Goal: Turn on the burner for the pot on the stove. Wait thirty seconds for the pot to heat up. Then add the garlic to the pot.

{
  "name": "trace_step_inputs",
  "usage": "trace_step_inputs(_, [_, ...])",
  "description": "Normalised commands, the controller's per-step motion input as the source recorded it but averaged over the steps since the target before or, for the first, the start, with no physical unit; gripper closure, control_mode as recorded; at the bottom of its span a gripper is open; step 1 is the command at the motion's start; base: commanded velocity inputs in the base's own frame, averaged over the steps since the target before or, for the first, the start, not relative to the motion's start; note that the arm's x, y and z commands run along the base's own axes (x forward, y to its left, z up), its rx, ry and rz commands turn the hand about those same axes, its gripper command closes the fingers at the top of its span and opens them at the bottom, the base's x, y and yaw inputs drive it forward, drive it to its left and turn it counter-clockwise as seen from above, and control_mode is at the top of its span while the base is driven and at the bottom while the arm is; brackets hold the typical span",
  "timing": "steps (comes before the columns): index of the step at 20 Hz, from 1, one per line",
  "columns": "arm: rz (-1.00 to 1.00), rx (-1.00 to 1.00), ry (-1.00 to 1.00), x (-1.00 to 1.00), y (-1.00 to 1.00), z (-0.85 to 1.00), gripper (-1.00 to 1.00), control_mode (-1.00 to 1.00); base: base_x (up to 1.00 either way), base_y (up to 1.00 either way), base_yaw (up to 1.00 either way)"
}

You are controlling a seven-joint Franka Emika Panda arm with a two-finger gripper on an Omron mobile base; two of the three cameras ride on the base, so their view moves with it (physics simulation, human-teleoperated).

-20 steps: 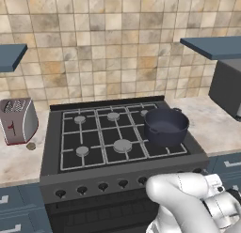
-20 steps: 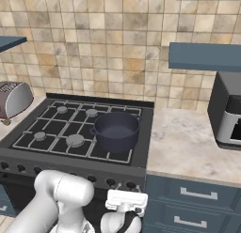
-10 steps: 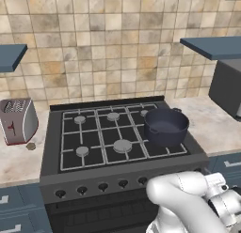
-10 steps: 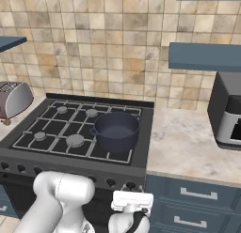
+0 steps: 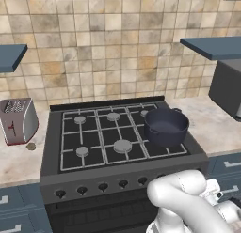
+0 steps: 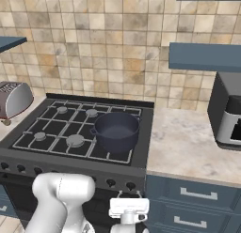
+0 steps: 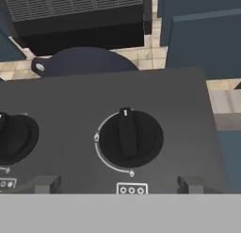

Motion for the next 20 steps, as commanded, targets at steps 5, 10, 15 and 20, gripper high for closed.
trace_step_inputs(5, [-0.07, -0.02, 0.0, 0.11, 0.07, 0.36, -1.0, -1.0, 0.0, 0.0, 0.0])
trace_step_inputs(10, [-0.05, 0.0, 0.0, 0.03, -0.03, 0.43, -1.0, -1.0, 0.0, 0.0, 0.0])
trace_step_inputs(15, [-0.02, 0.0, 0.03, 0.11, 0.09, 0.03, -1.0, -1.0, 0.0, 0.0, 0.0])
trace_step_inputs(20, [0.0, 0.0, 0.04, 0.37, 0.21, -0.31, -1.0, -1.0, 0.0, 0.0, 0.0])
